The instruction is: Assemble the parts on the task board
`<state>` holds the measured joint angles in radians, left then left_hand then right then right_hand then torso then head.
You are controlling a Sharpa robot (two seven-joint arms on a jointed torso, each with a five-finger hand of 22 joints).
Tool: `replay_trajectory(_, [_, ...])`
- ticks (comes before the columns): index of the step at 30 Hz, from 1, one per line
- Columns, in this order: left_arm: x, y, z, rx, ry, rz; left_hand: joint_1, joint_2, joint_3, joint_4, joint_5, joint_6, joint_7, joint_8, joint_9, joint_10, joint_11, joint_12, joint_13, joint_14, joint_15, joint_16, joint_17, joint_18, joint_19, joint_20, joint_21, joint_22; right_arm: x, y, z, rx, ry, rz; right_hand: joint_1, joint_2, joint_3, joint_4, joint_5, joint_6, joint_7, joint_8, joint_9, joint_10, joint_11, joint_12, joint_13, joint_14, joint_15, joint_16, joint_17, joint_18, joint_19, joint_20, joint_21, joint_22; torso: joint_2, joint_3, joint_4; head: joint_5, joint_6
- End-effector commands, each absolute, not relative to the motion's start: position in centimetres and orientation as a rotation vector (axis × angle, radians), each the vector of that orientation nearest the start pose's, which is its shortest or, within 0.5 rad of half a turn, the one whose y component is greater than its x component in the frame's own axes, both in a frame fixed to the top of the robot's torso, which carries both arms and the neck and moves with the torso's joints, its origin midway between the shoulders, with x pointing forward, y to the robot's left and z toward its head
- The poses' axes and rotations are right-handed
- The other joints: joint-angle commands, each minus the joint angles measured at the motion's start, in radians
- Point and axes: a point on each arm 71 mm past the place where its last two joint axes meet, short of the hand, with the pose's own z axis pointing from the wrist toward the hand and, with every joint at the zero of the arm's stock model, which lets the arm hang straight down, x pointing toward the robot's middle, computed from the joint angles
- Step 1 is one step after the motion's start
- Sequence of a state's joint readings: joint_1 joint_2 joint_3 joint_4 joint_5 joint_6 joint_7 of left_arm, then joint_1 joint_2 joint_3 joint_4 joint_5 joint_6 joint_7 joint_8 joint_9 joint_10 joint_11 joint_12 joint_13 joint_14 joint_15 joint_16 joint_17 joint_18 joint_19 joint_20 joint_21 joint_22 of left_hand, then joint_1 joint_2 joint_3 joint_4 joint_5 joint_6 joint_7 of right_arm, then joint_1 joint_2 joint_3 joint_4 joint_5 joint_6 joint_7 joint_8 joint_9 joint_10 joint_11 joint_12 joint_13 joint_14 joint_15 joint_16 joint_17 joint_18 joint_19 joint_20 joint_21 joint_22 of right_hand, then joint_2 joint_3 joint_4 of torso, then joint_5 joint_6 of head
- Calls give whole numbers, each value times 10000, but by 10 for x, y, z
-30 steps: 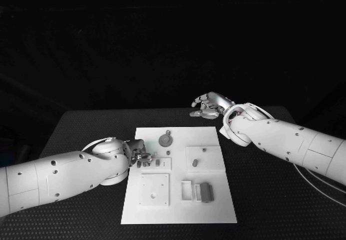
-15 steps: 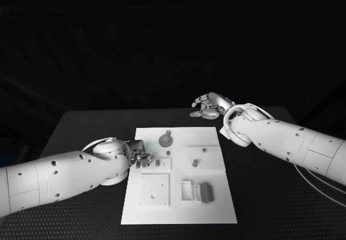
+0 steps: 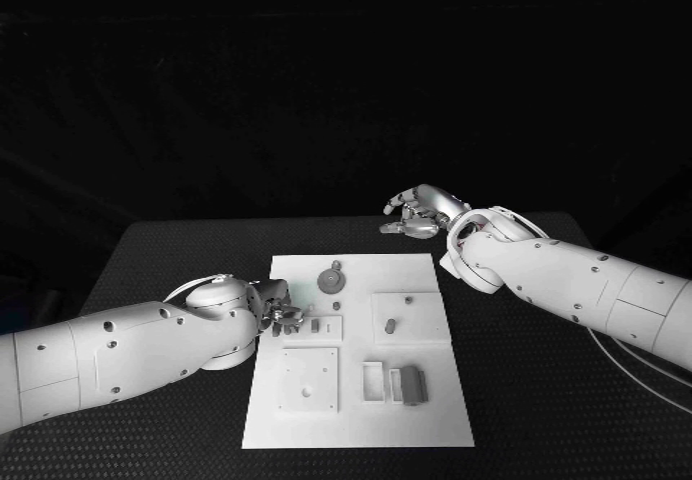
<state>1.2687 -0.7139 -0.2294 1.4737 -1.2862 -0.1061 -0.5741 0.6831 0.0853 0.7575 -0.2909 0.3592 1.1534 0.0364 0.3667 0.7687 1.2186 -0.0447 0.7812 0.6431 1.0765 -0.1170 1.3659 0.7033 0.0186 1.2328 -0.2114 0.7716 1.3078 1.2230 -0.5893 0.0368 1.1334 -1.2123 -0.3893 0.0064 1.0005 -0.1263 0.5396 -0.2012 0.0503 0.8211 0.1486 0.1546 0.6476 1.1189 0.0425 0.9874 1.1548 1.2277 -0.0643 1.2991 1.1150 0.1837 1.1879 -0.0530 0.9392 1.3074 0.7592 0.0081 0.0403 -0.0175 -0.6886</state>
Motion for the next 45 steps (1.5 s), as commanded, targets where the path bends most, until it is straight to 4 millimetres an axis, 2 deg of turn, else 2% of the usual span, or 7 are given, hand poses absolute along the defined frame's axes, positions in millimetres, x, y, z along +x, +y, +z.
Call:
replay_trajectory(1, [476,183,-253,-248,21640,-2130,171,8,114,6,368,75,-68,55,33,286,-285,7,0,514,-581,-11,8,502,346,-548,-22,194,564,-186,-165,1202,15426,7305,-72,13,18,49,-26,21,97,56,-7,-48,11,65,-12,-74,-14,-44,9,781,-3,-86,-40,170,-1,1,-1,3,9])
replay_trajectory(5, [476,182,-253,-432,21626,-2279,-168,-436,-390,181,-460,115,-87,76,48,314,-299,6,-9,545,-592,-27,7,492,399,-548,-64,158,564,-186,-165,1203,15422,7306,-71,12,18,50,-26,21,97,56,-7,-48,11,65,-13,-78,-14,-47,3,781,-3,-86,-40,170,-1,-1,-4,-3,12])
replay_trajectory(14, [477,182,-253,-482,21560,-2389,-686,-1247,-1409,578,-1285,138,-121,89,56,343,-332,0,-21,564,-627,-34,27,527,427,-585,-158,162,564,-186,-165,1204,15433,7301,-65,9,19,46,-26,20,97,55,-7,-49,10,67,-14,-72,-14,-43,12,781,-4,-88,-40,170,-2,2,2,-17,8])
replay_trajectory(29, [479,185,-252,-659,21366,-2403,-692,-1464,-1479,820,-1598,182,-148,117,58,378,-358,27,-8,583,-651,-2,59,541,454,-599,-159,182,564,-187,-165,1208,15436,7287,-56,6,20,42,-26,22,96,56,-7,-50,10,69,-16,-66,-15,-40,19,781,-5,-89,-40,171,-2,-4,4,-24,18])
replay_trajectory(34, [480,187,-250,-770,21185,-2457,-717,-1801,-1483,1186,-2409,175,-159,125,49,369,-371,33,-2,571,-667,1,84,560,442,-613,-176,187,564,-187,-165,1213,15437,7278,-53,6,20,41,-26,22,96,56,-6,-50,10,70,-17,-70,-15,-43,14,781,-5,-89,-40,171,1,-11,2,-26,32])
replay_trajectory(37, [480,188,-249,-821,21115,-2492,-790,-2106,-1460,1504,-3029,168,-163,129,44,365,-376,31,-3,566,-674,-9,91,576,435,-622,-193,187,564,-187,-165,1212,15439,7278,-52,4,20,40,-26,22,96,57,-6,-50,10,70,-17,-72,-15,-45,12,781,-5,-89,-40,171,0,-9,0,-31,41])
replay_trajectory(45, [485,190,-235,-1671,20209,-3231,-806,-3316,-1020,2498,-3092,-69,-71,89,99,176,-291,-46,-11,415,-604,-117,61,612,354,-597,-335,127,564,-188,-165,1219,15439,7270,-49,3,20,39,-26,21,96,56,-7,-50,10,71,-18,-76,-15,-48,7,781,-6,-90,-40,171,-3,-5,4,-34,65])
